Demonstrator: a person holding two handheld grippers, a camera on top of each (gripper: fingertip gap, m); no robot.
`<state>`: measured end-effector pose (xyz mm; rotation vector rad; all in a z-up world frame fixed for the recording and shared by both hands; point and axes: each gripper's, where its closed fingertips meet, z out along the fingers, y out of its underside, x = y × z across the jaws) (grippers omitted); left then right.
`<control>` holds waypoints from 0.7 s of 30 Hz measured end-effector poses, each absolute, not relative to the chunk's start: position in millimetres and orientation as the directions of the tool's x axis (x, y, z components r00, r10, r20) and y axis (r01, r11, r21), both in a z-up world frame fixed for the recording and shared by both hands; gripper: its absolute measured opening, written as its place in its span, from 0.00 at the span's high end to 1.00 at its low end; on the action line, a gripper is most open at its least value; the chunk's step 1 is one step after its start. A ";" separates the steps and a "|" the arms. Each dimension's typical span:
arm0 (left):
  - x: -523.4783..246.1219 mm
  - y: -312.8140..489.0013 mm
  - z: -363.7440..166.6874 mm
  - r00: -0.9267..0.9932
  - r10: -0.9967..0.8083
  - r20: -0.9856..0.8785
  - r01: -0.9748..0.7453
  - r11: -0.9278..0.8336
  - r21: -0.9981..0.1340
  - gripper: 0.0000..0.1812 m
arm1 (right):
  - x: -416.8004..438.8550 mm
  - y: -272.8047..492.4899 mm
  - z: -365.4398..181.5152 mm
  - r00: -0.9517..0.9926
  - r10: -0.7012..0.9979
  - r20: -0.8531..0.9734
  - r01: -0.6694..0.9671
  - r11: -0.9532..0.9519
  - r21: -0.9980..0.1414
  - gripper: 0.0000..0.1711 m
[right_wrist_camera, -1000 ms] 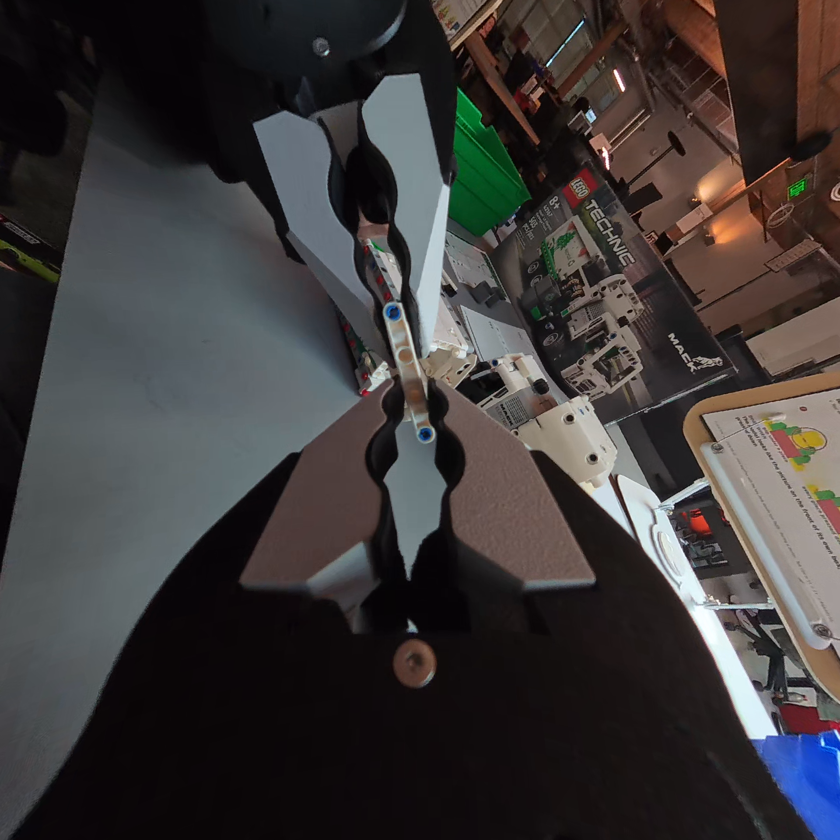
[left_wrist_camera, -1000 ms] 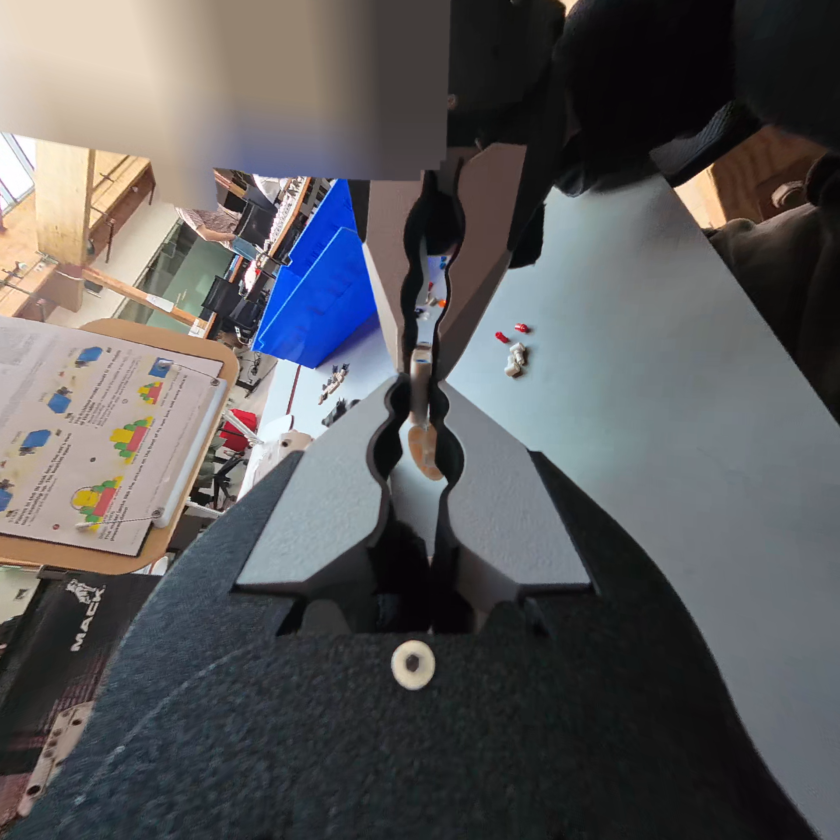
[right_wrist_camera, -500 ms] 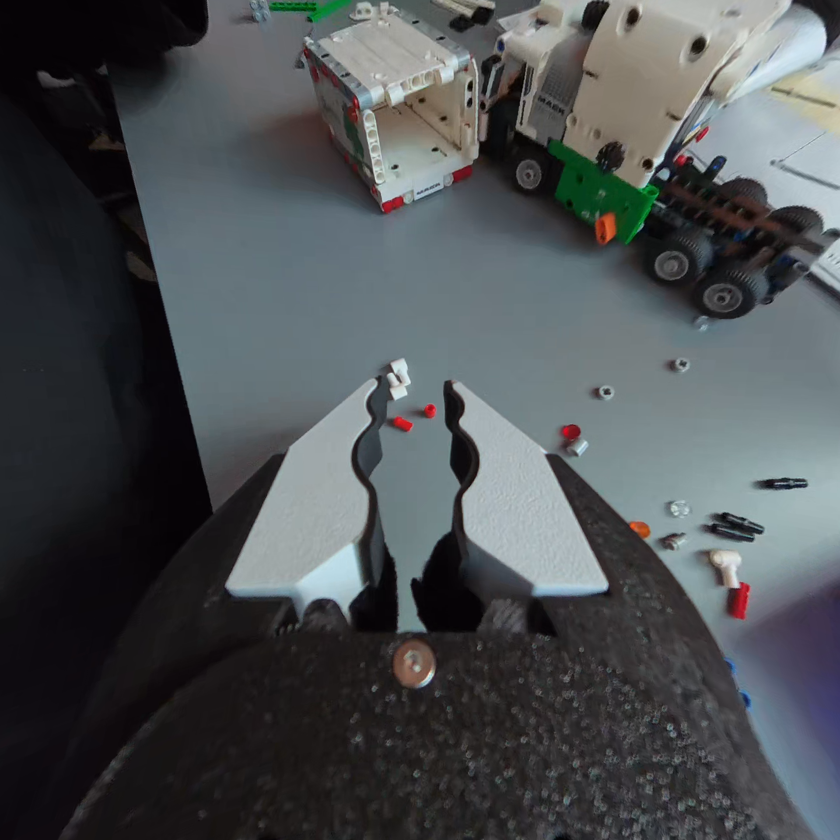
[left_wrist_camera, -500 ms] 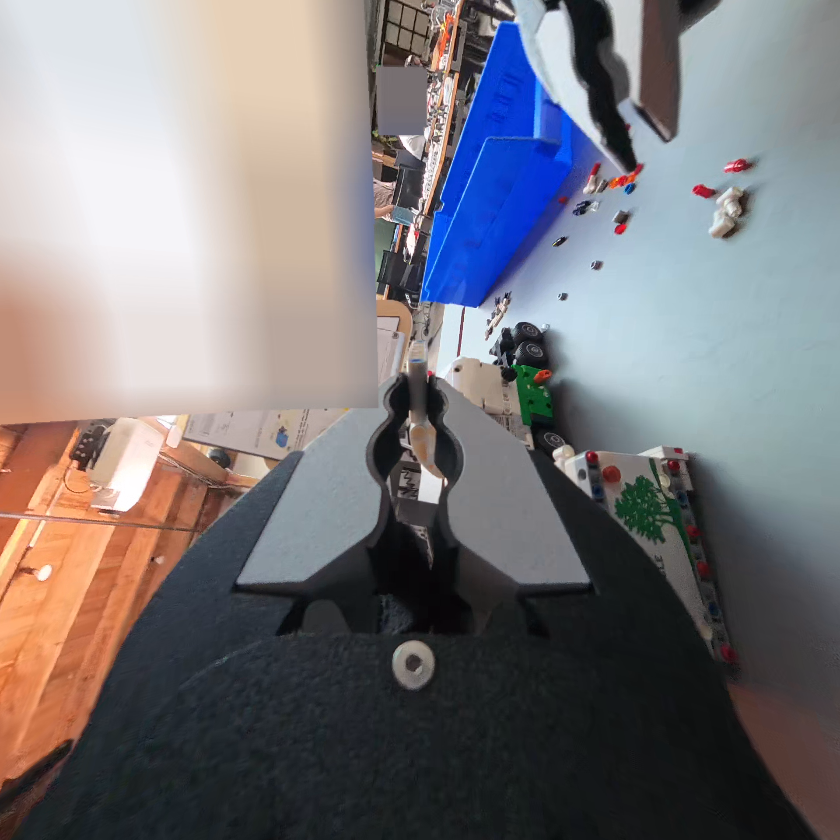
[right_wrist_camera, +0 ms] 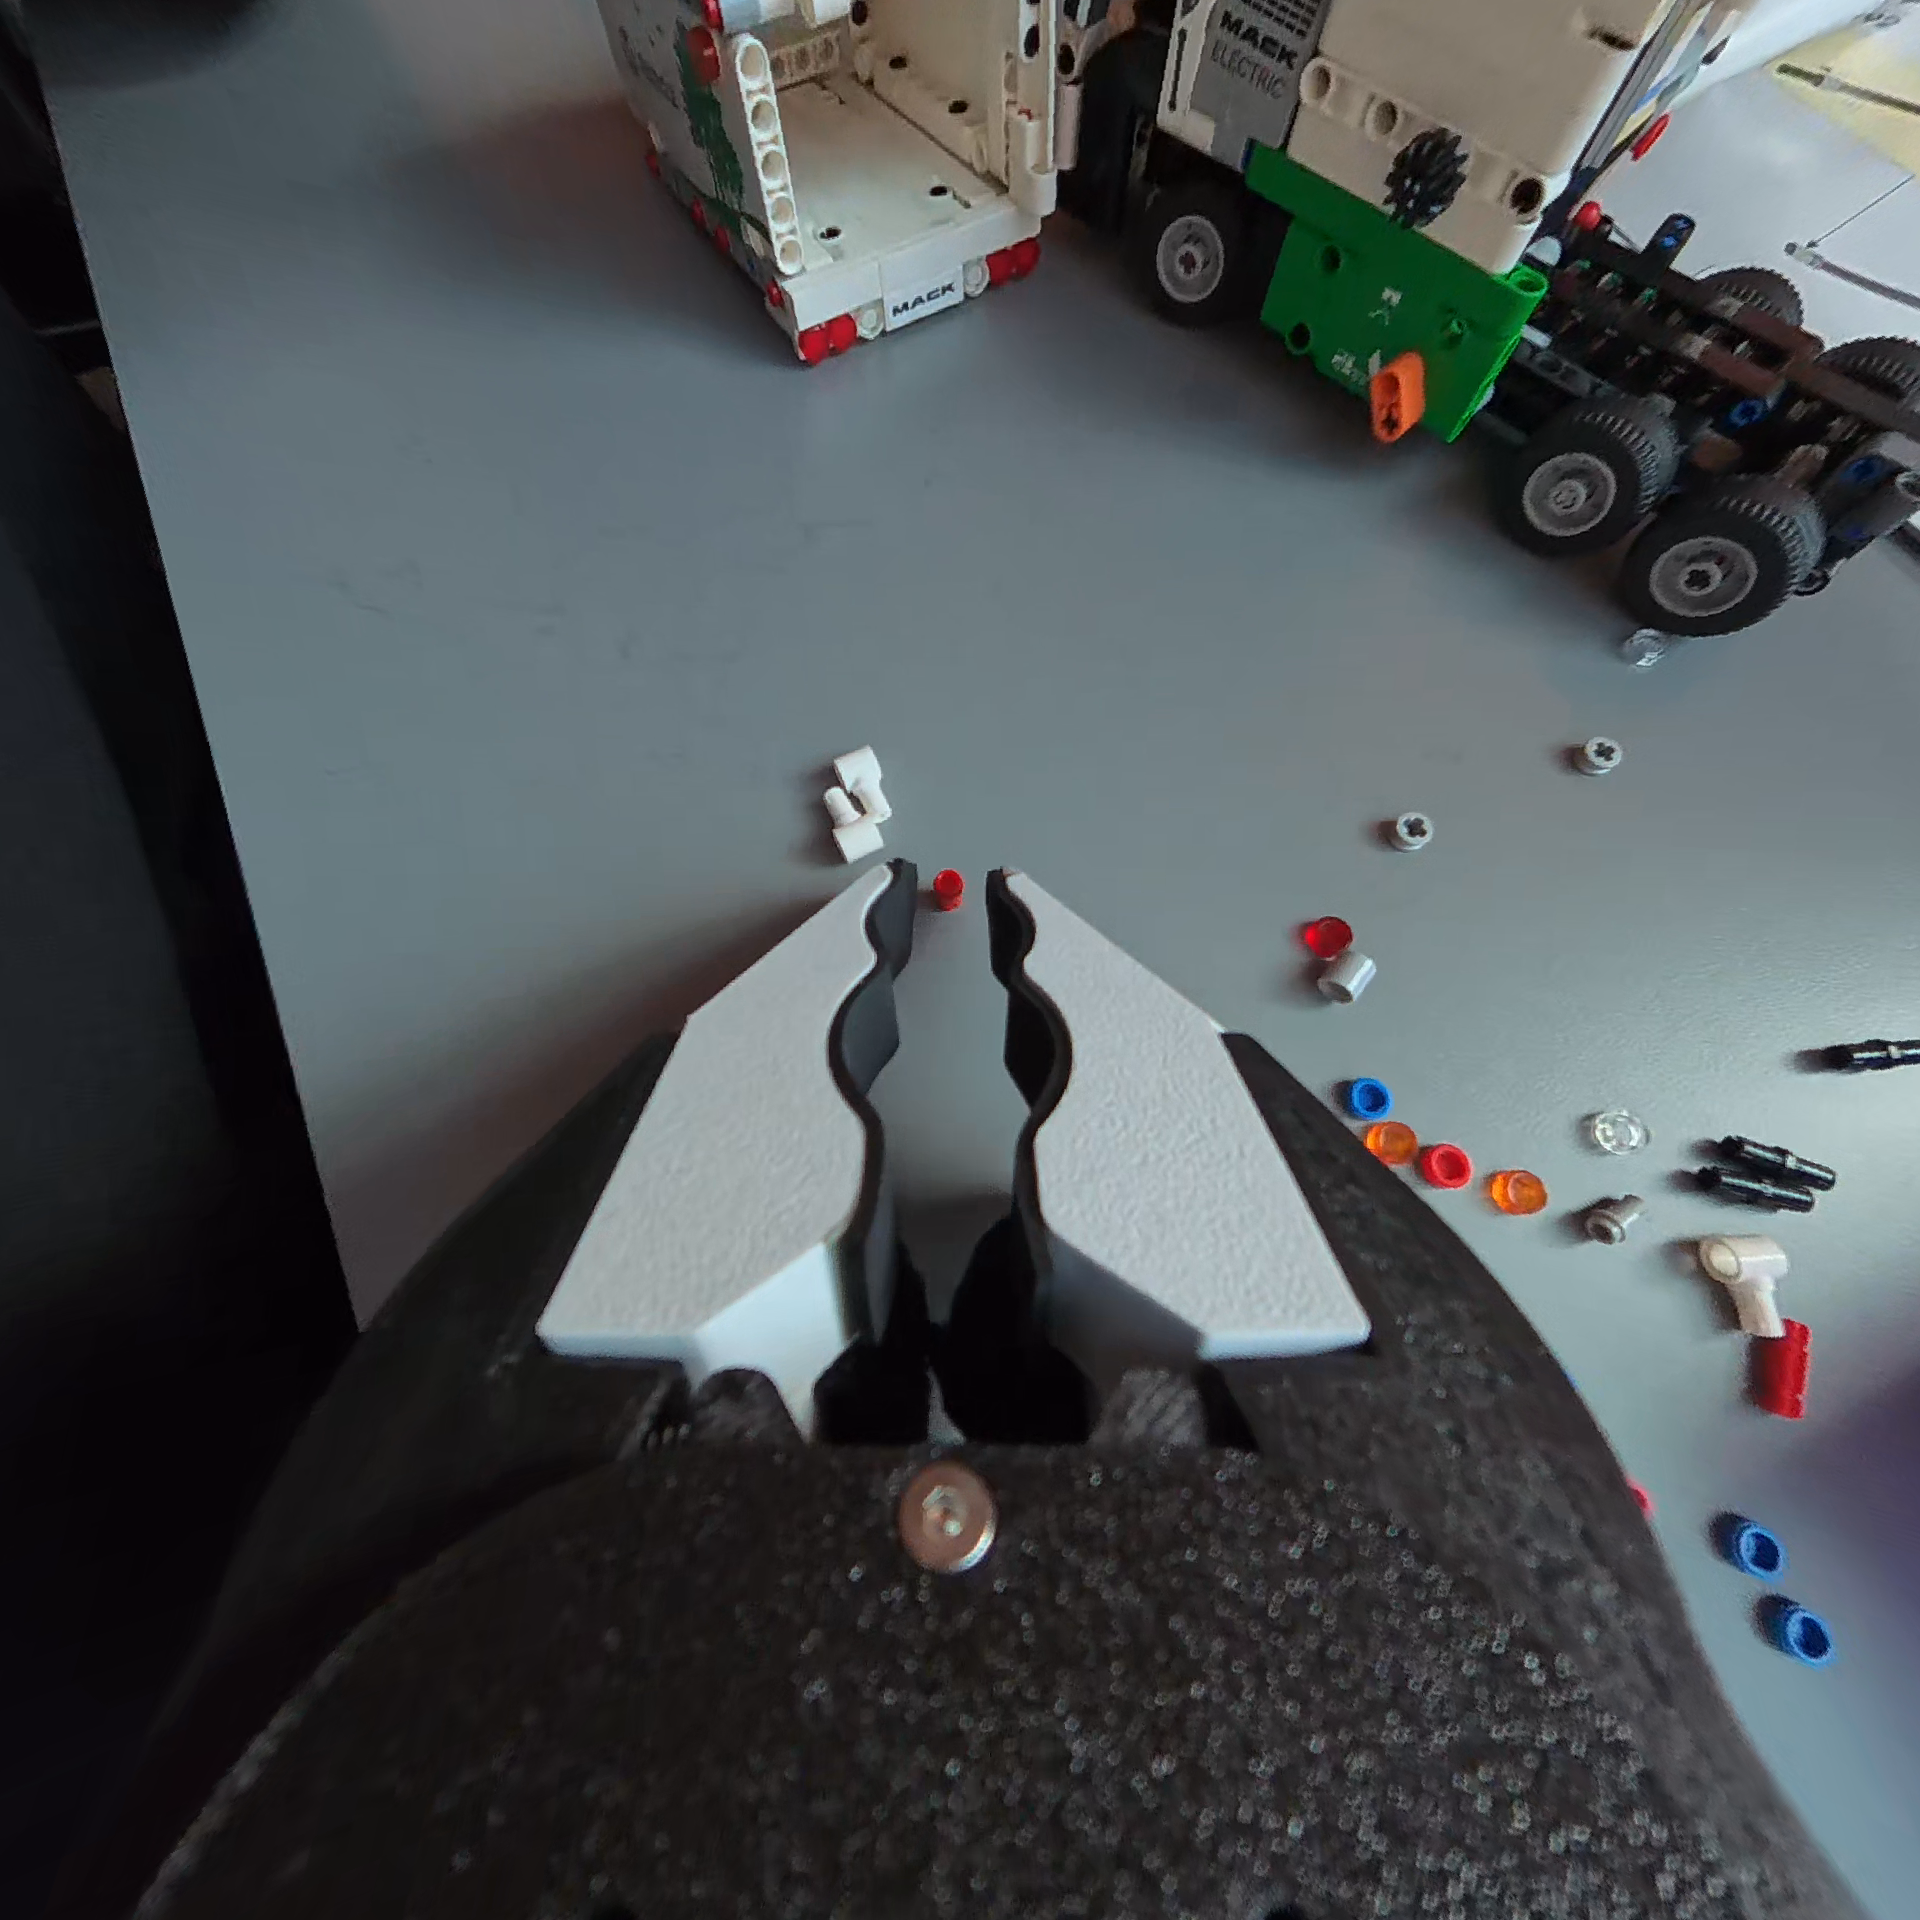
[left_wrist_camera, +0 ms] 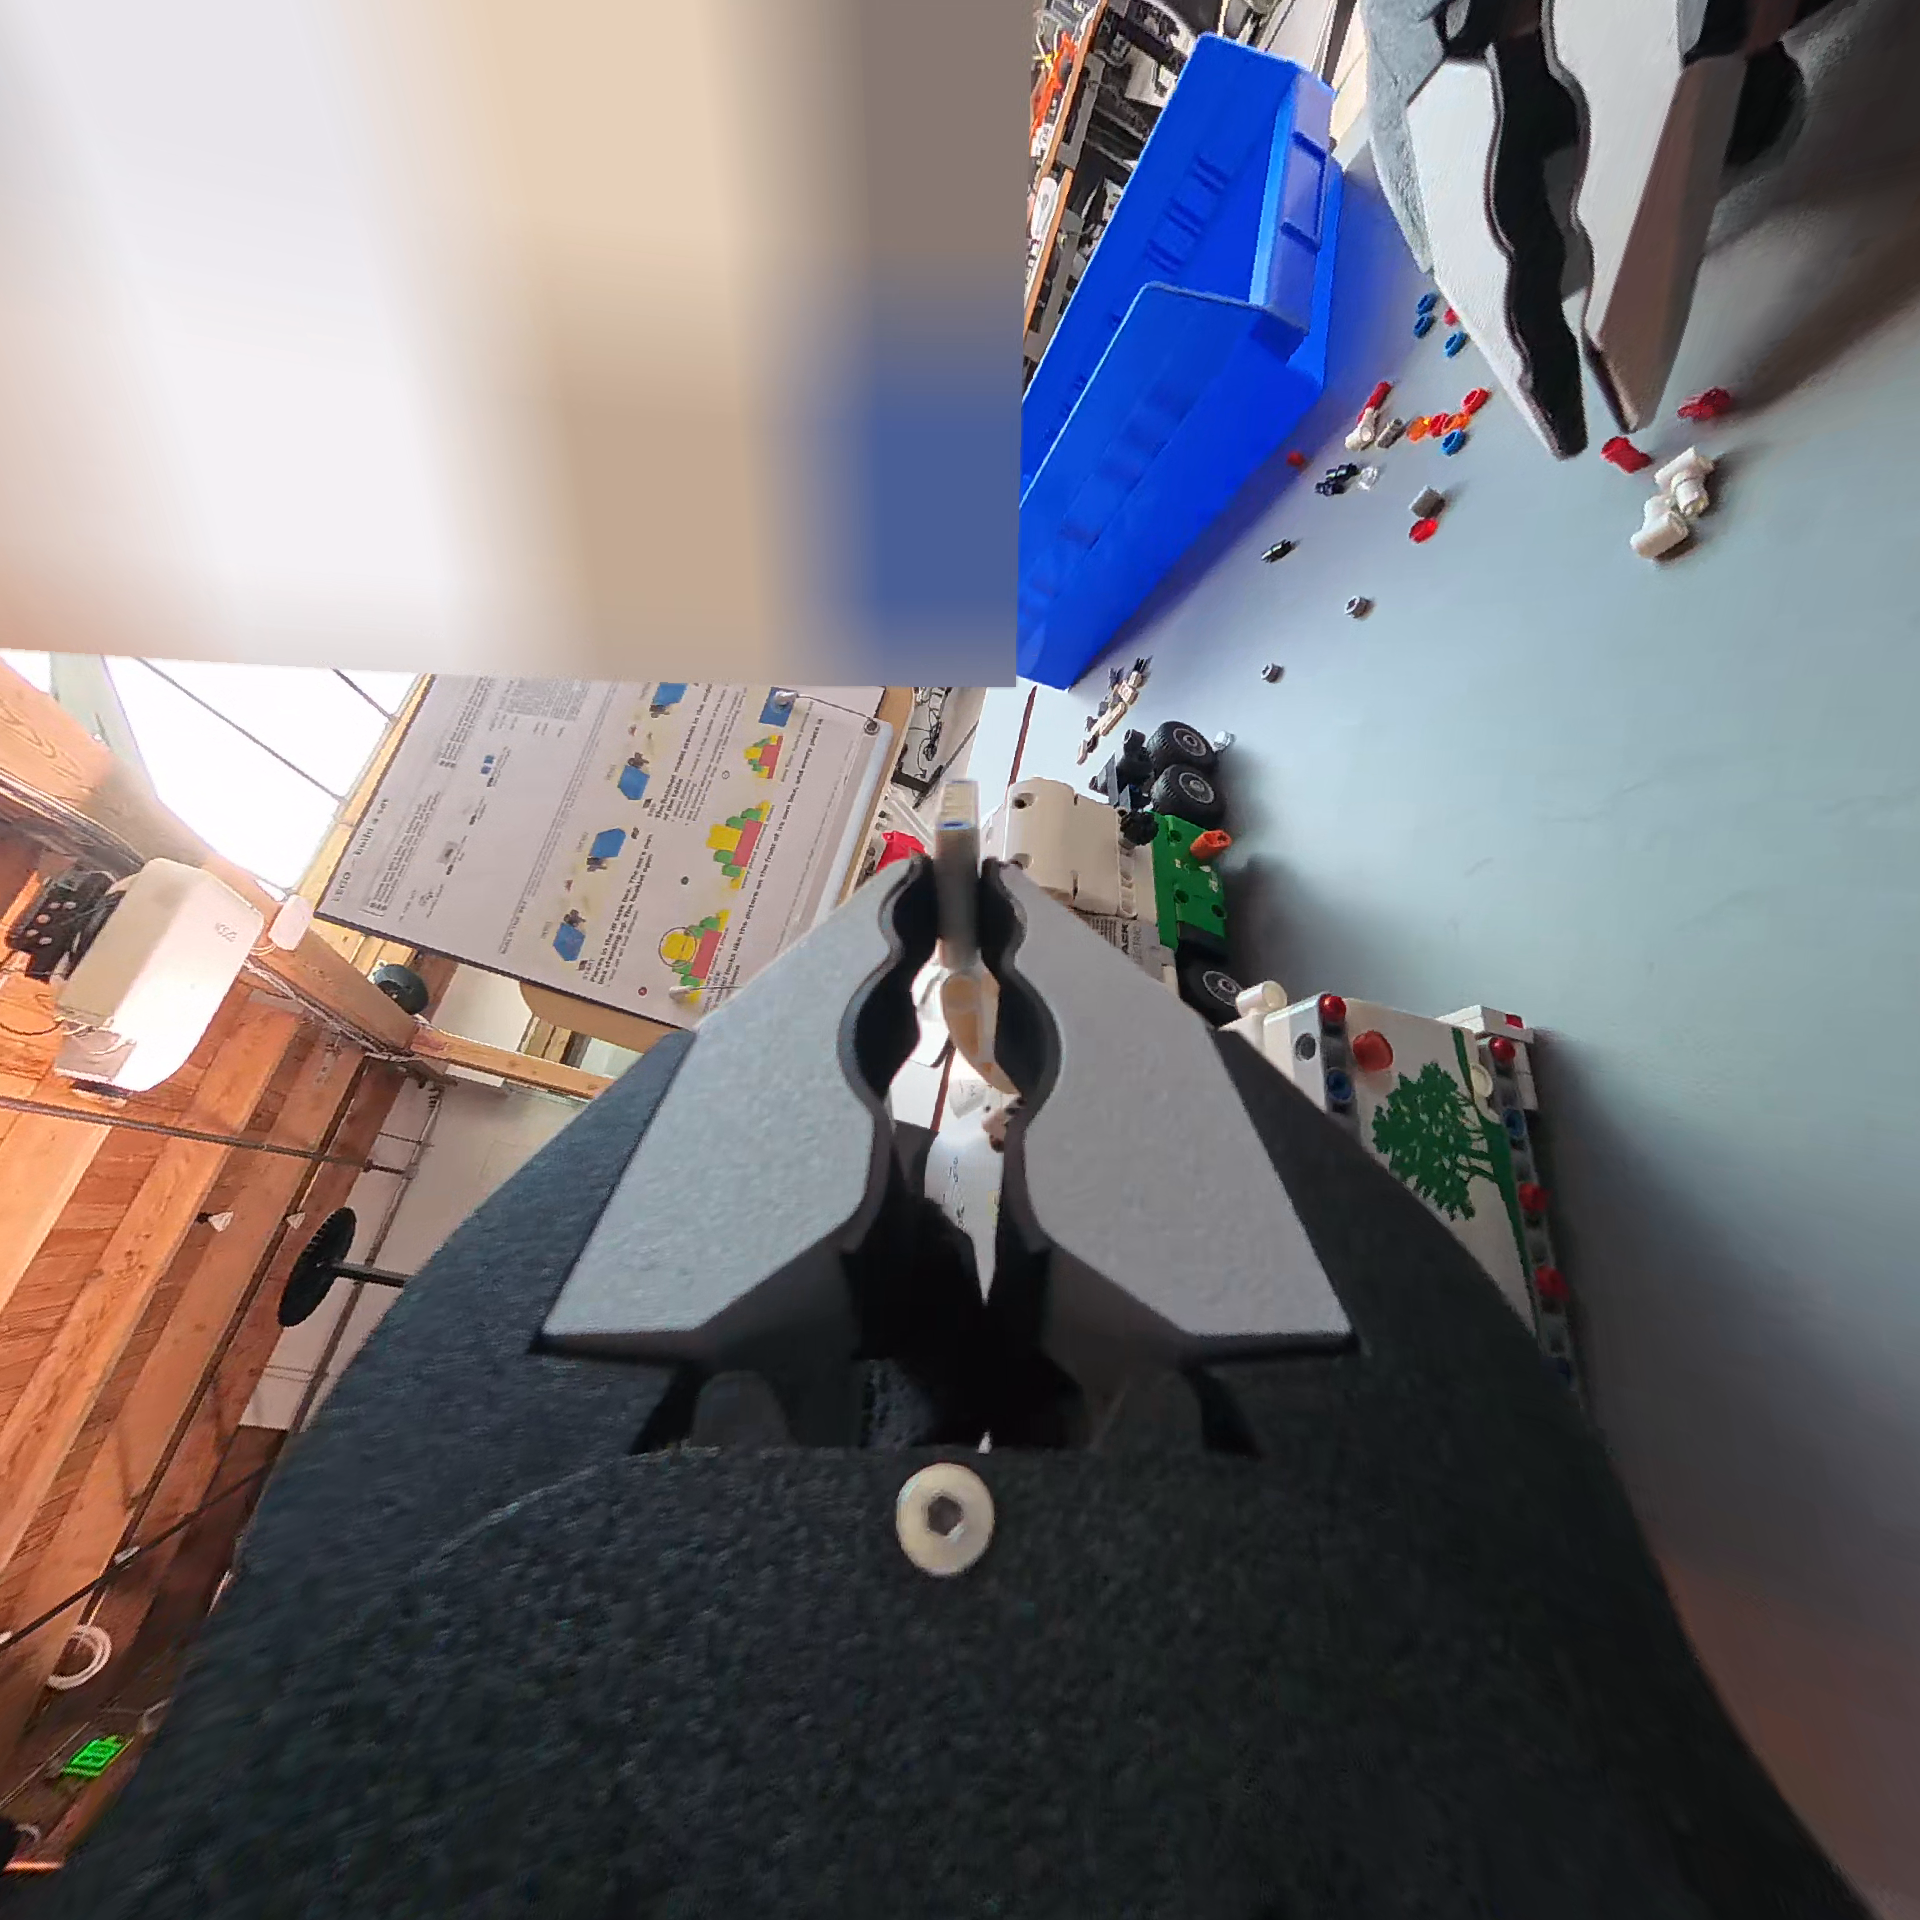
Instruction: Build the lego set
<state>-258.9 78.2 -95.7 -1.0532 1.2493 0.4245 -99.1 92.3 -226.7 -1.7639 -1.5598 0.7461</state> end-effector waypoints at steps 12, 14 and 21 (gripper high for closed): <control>-254.2 77.1 -107.8 0.275 -0.288 -0.917 -0.779 0.493 -0.389 0.97 | -103.4 94.3 -230.3 0.113 0.992 0.062 0.640 -0.025 -0.768 0.97; -254.0 77.4 -108.2 0.275 -0.291 -0.916 -0.779 0.492 -0.390 0.97 | -104.5 95.6 -227.6 0.121 0.992 0.042 0.624 -0.044 -0.780 0.98; -254.9 81.9 -110.9 0.277 -0.275 -0.921 -0.782 0.492 -0.382 0.97 | -116.9 99.4 -198.4 0.139 0.981 -0.135 0.447 -0.184 -0.875 0.98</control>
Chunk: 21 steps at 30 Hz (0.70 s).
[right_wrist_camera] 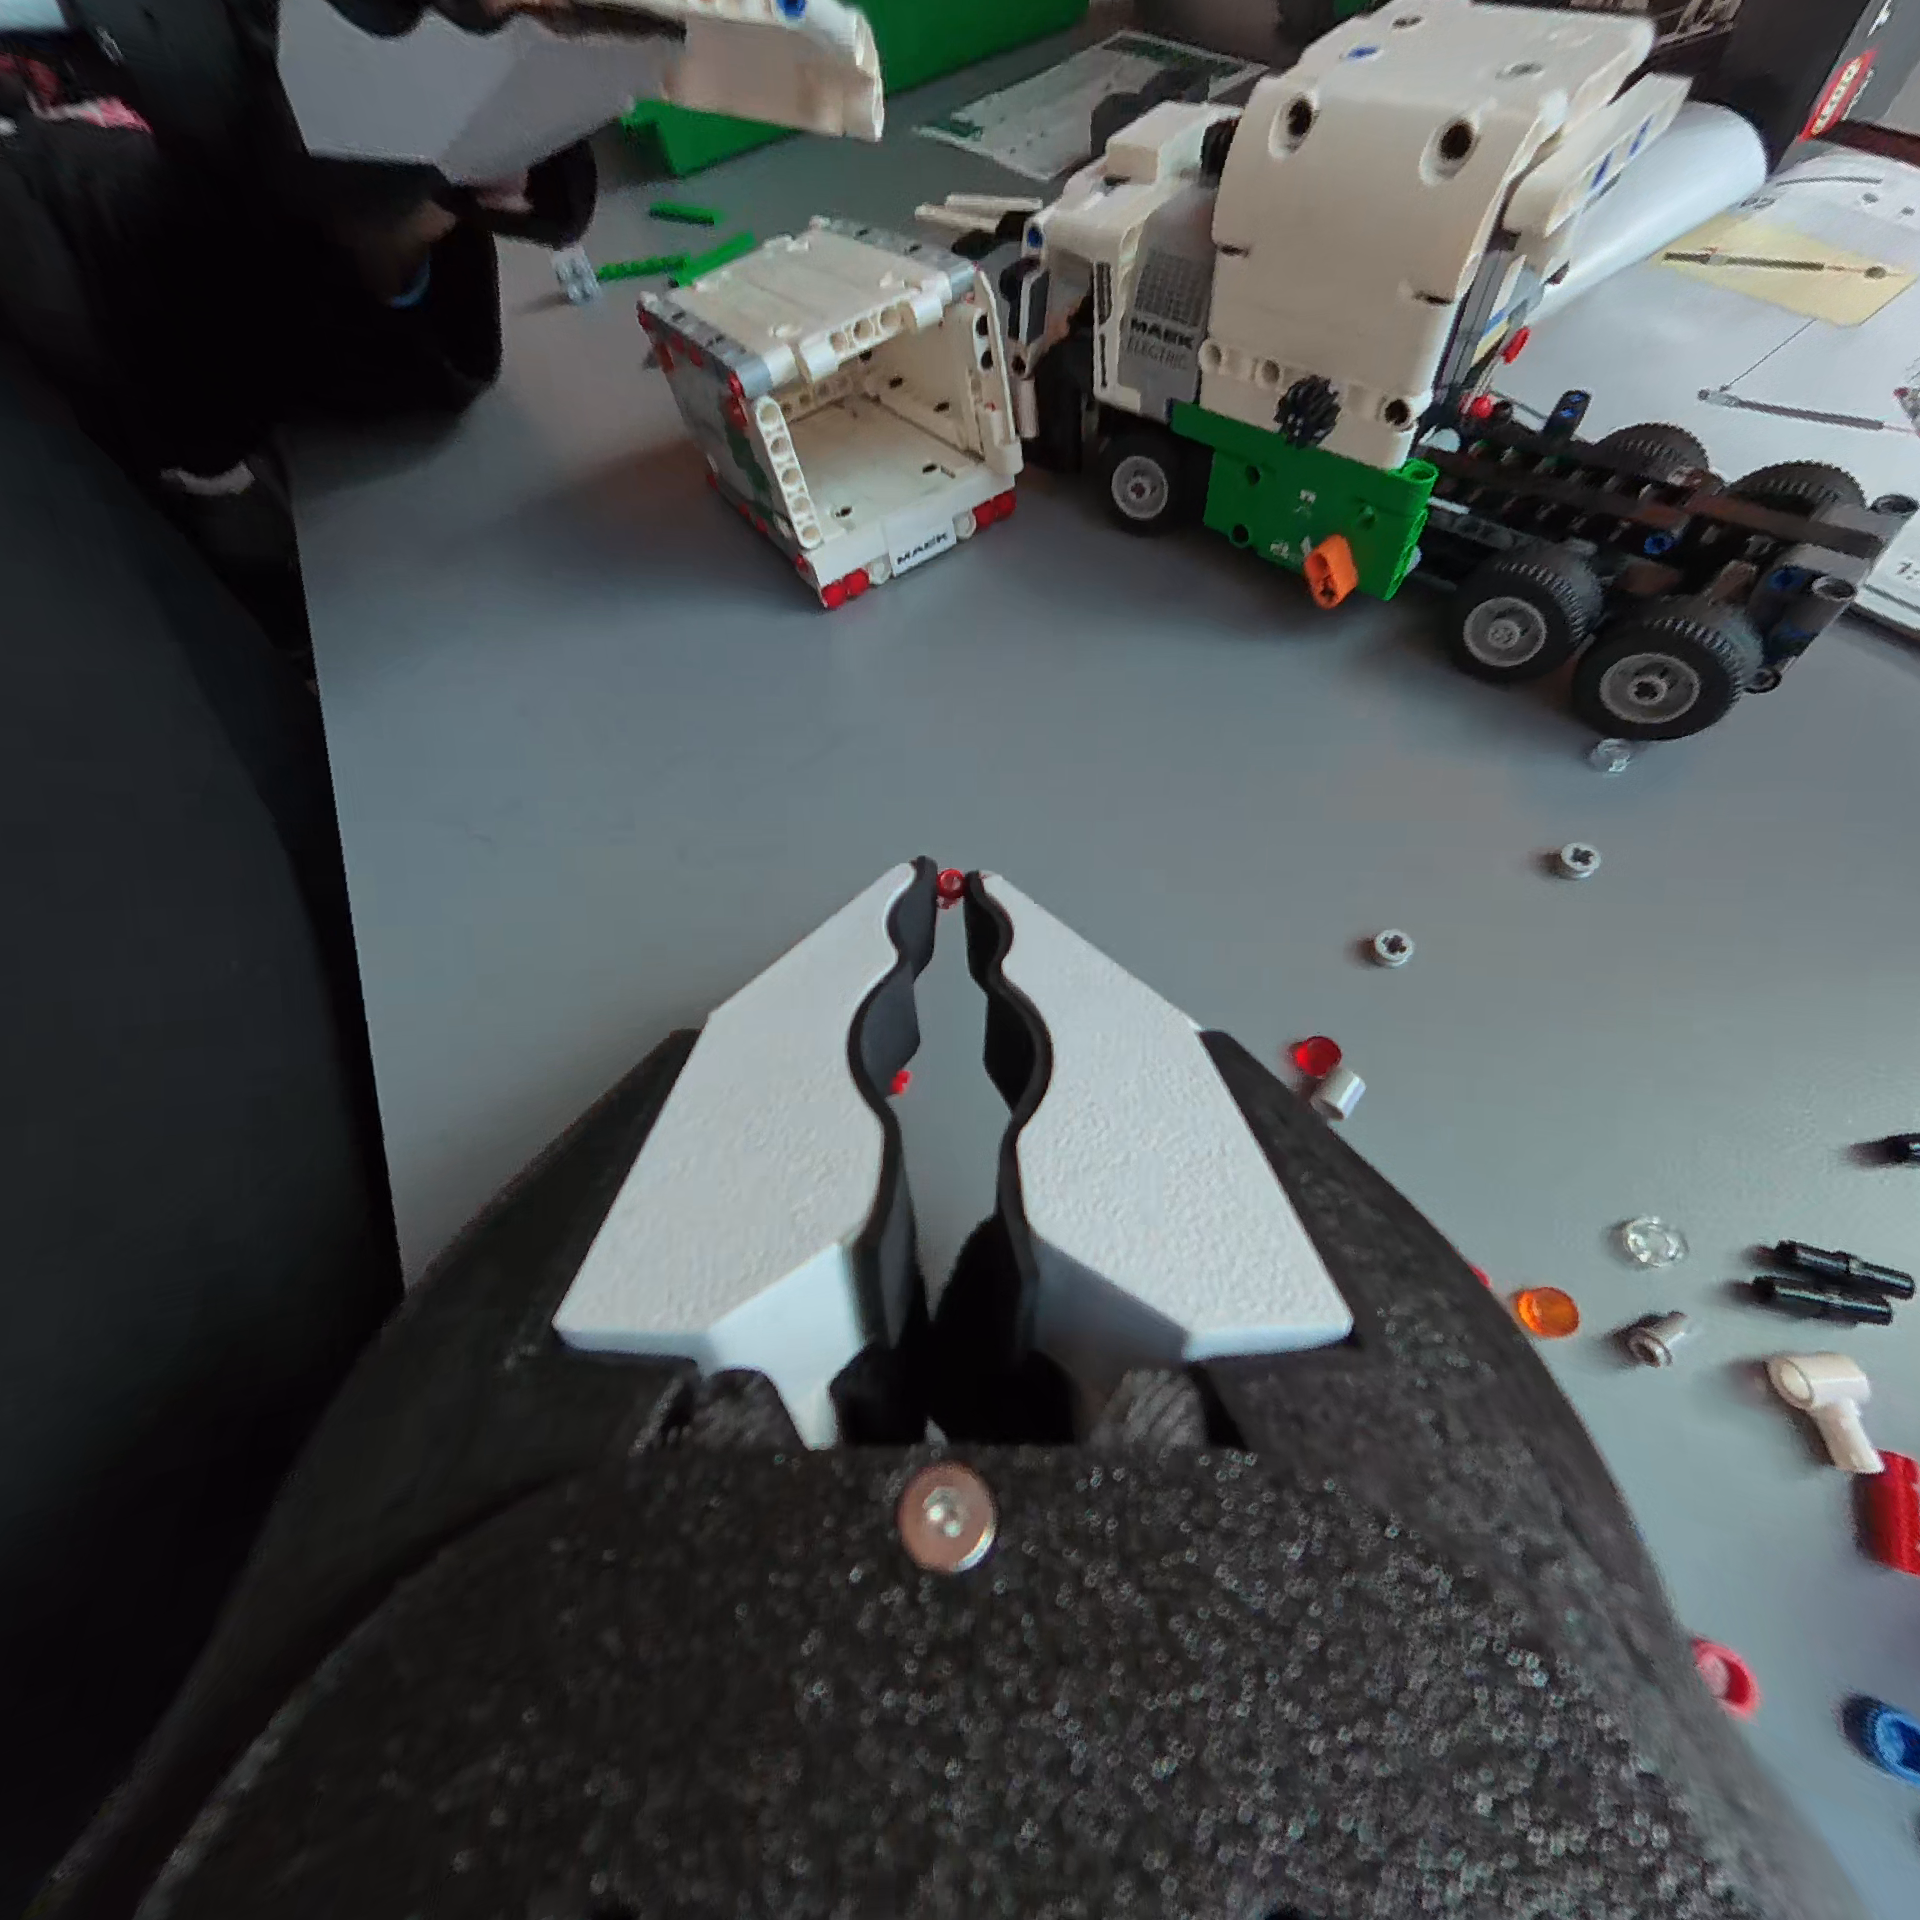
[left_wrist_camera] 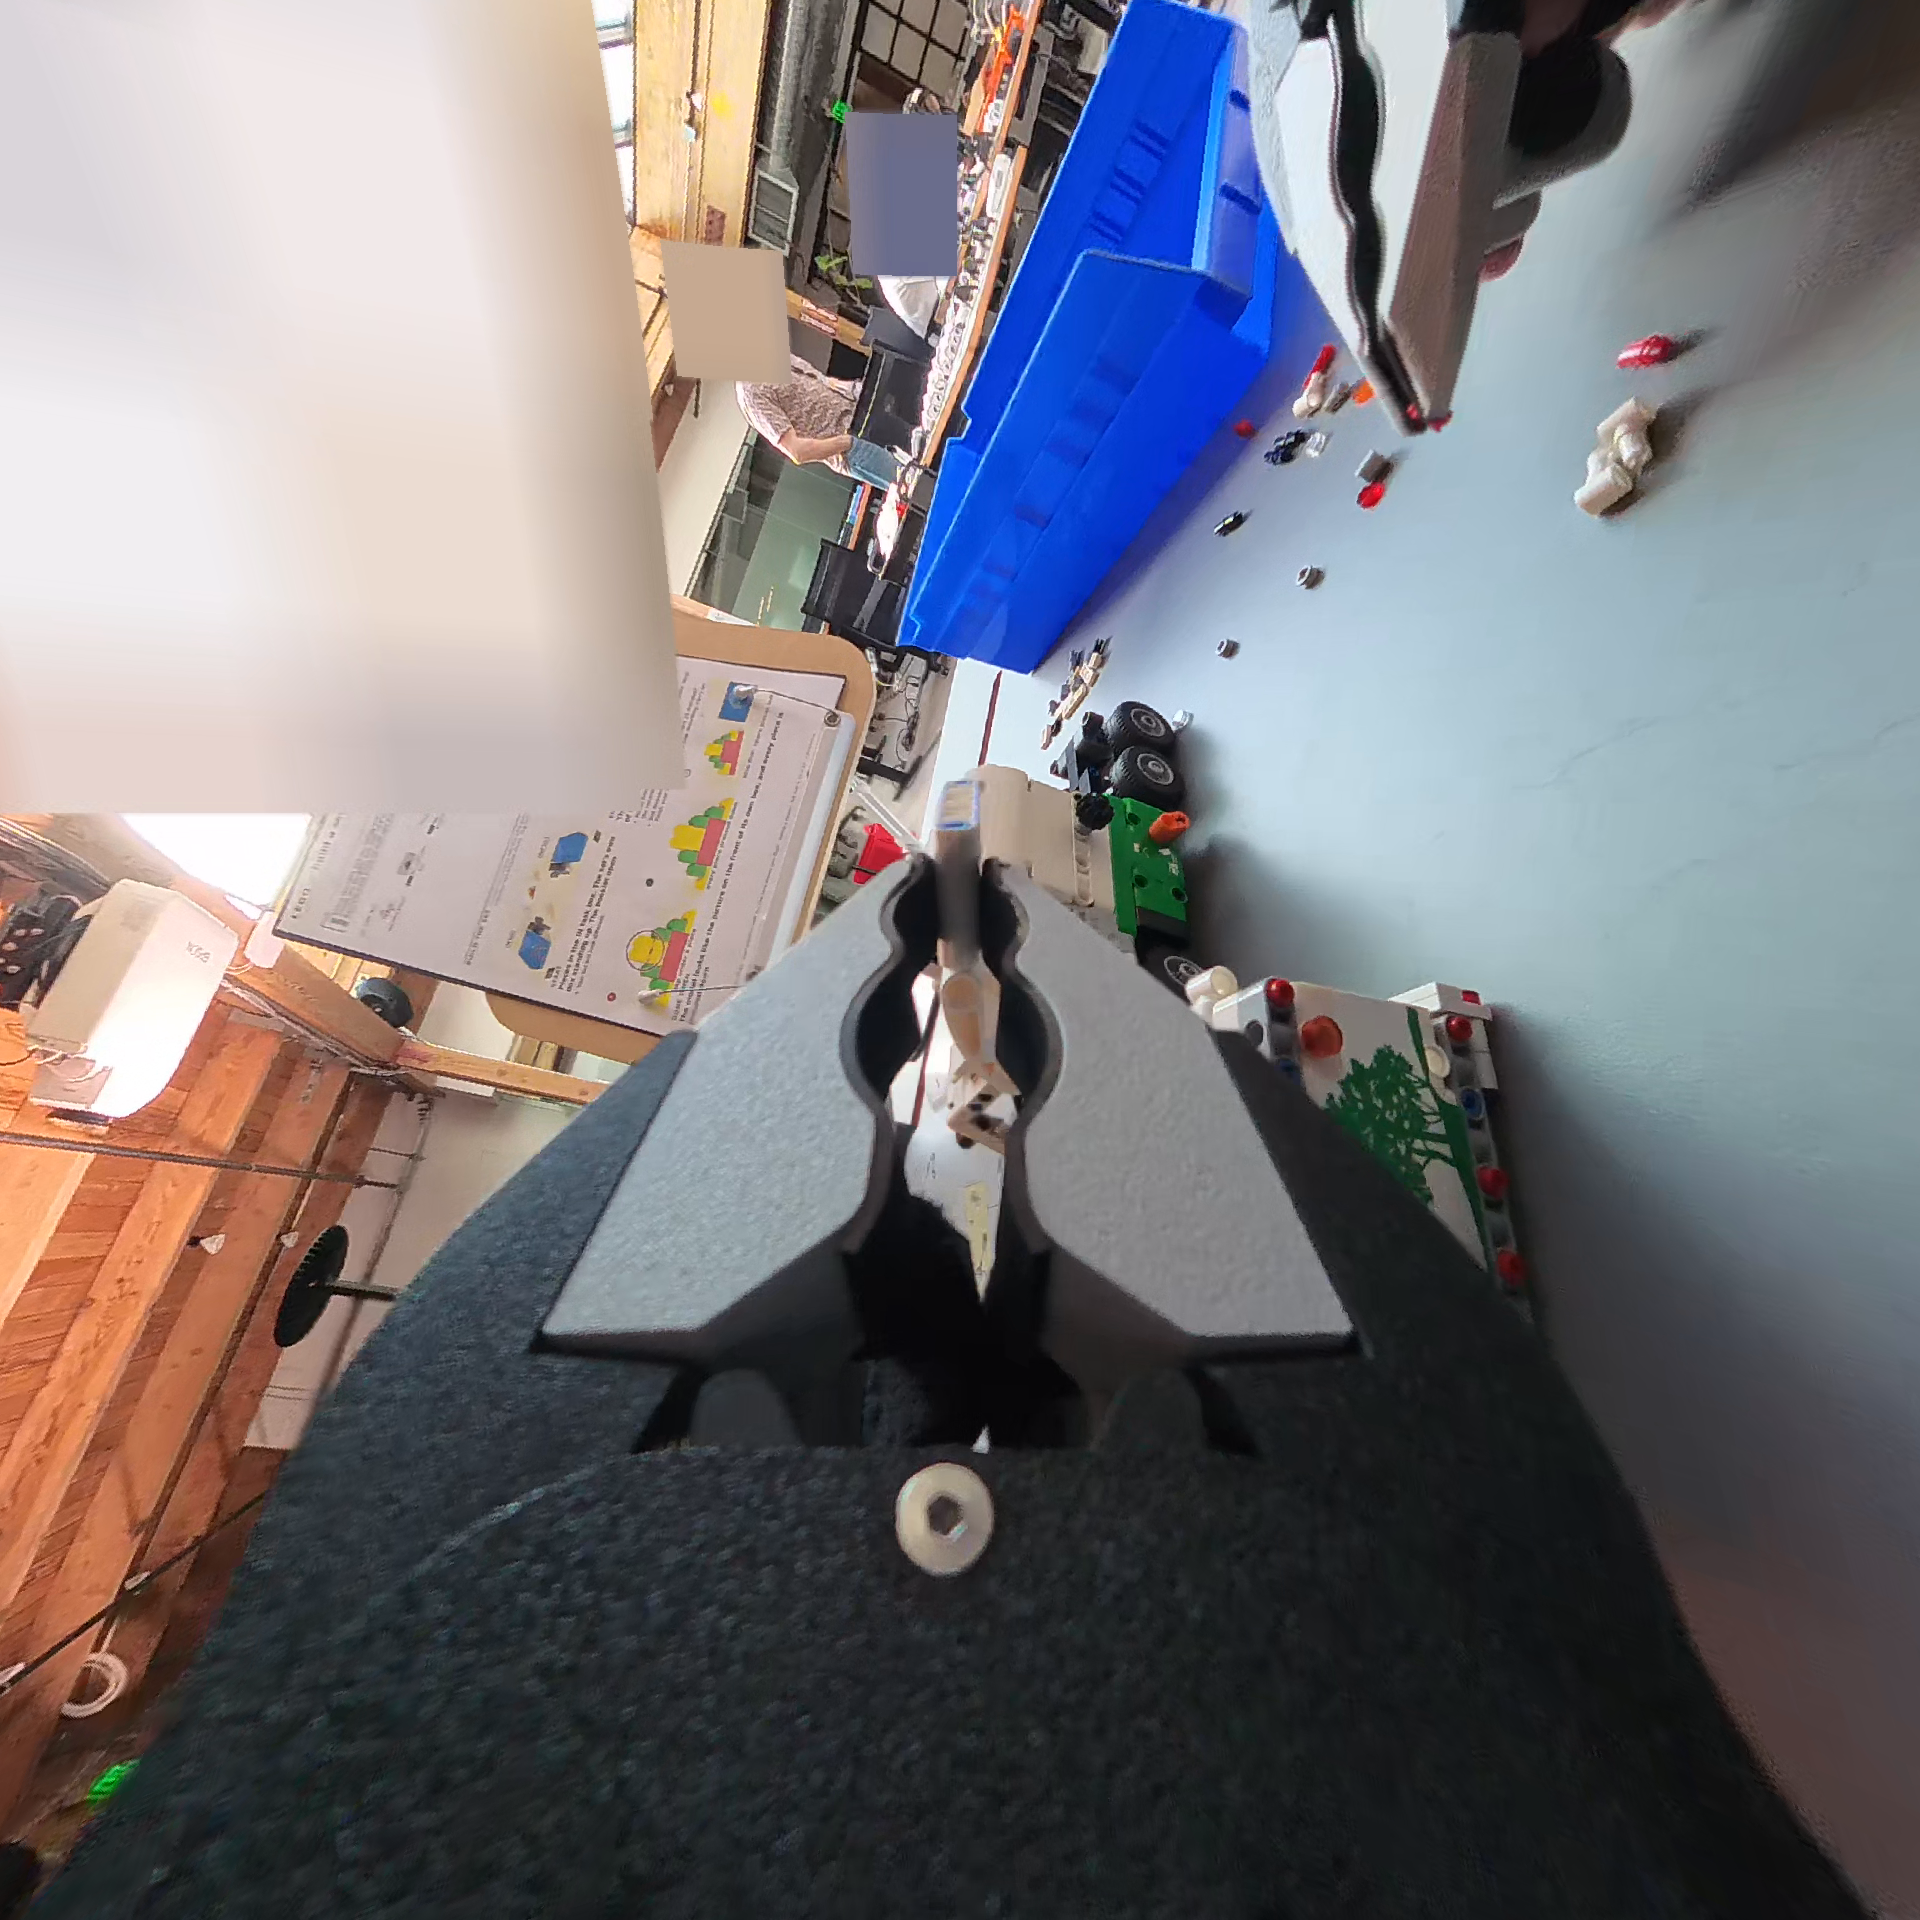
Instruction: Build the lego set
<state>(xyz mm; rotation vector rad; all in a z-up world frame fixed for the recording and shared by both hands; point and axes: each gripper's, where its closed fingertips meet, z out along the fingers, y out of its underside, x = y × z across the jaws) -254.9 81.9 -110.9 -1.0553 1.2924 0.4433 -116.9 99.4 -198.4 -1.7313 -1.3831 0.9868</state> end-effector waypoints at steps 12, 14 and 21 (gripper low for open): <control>-223.9 59.5 -114.7 0.286 -0.279 -0.917 -0.735 0.550 -0.397 0.97 | -165.6 72.6 -140.5 0.007 0.965 -0.262 0.285 -0.253 -0.925 0.98; -210.0 49.1 -122.5 0.267 -0.302 -0.915 -0.724 0.564 -0.397 0.97 | -176.9 54.7 -129.3 -0.051 0.969 -0.242 0.298 -0.217 -0.930 0.98; -181.4 32.0 -162.1 0.130 -0.211 -0.969 -0.786 0.574 -0.230 0.97 | -186.2 10.8 -139.5 -0.081 0.978 -0.193 0.373 -0.150 -0.916 0.98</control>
